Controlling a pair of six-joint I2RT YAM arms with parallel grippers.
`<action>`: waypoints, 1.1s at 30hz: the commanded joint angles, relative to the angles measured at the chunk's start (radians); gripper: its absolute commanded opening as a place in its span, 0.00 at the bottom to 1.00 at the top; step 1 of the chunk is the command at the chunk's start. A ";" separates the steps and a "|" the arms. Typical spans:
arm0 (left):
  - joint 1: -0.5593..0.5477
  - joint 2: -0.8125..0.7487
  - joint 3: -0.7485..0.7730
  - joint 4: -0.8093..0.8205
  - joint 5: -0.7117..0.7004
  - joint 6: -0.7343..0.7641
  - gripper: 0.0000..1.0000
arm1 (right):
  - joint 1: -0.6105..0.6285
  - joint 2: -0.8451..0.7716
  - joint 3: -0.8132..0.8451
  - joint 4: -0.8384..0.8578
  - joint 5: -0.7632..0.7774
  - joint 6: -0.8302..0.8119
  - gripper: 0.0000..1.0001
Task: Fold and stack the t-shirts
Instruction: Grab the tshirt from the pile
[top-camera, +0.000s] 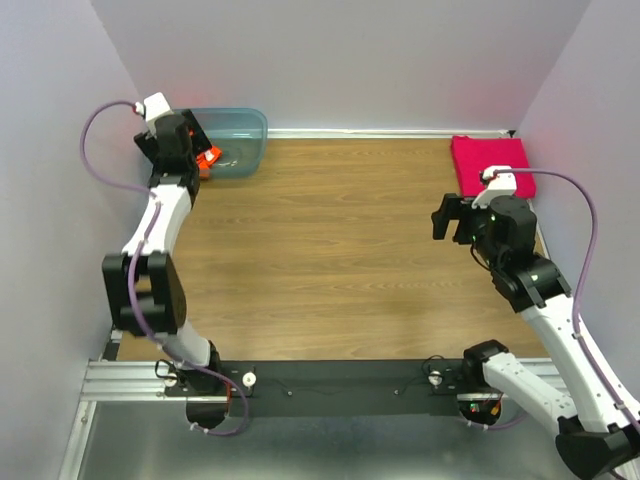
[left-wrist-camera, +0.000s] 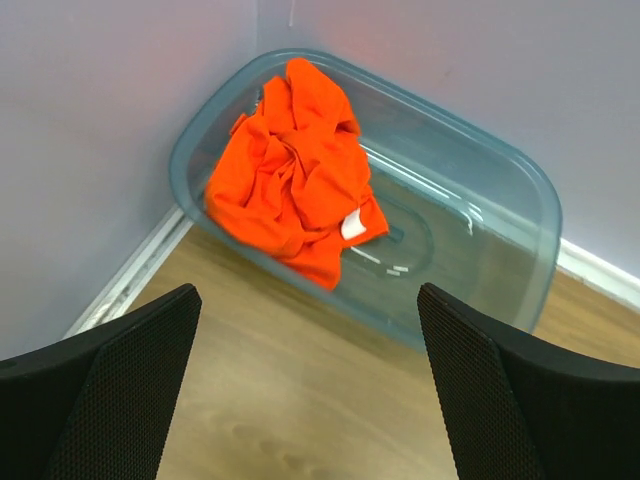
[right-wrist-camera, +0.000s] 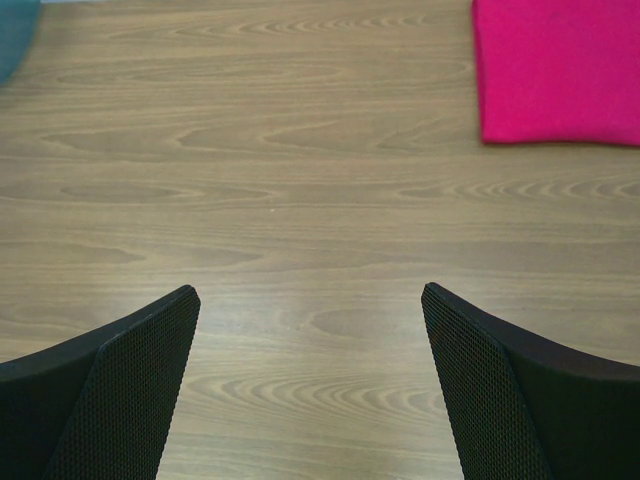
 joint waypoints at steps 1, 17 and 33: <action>0.034 0.184 0.250 -0.033 -0.071 -0.061 0.96 | 0.006 0.026 0.029 0.023 -0.002 0.056 1.00; 0.109 0.789 0.787 -0.312 0.040 -0.161 0.72 | 0.006 -0.012 -0.028 0.022 0.104 0.217 1.00; 0.126 0.818 0.769 -0.266 0.175 -0.103 0.00 | 0.006 -0.056 -0.043 0.006 0.037 0.240 1.00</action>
